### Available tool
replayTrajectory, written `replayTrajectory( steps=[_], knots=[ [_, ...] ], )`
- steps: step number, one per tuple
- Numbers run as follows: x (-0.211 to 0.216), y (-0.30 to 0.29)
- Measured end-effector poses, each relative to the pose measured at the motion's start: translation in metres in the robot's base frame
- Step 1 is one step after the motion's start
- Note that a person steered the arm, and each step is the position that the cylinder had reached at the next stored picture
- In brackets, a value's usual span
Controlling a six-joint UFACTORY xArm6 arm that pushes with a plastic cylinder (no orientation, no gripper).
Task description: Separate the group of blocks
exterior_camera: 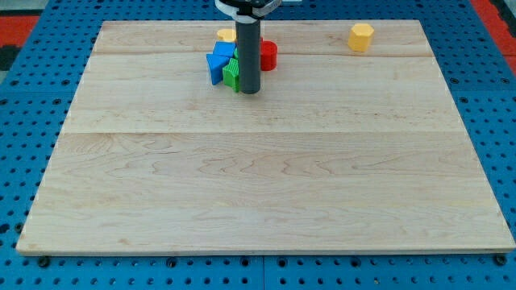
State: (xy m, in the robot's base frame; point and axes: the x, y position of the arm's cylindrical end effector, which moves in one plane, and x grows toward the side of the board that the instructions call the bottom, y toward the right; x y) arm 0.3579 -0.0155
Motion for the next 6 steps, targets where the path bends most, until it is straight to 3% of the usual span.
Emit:
replayTrajectory(
  steps=[1, 3, 5, 6],
  knots=[
    [0.000, 0.000],
    [-0.018, 0.107],
    [-0.116, 0.070],
    [-0.141, 0.024]
  ],
)
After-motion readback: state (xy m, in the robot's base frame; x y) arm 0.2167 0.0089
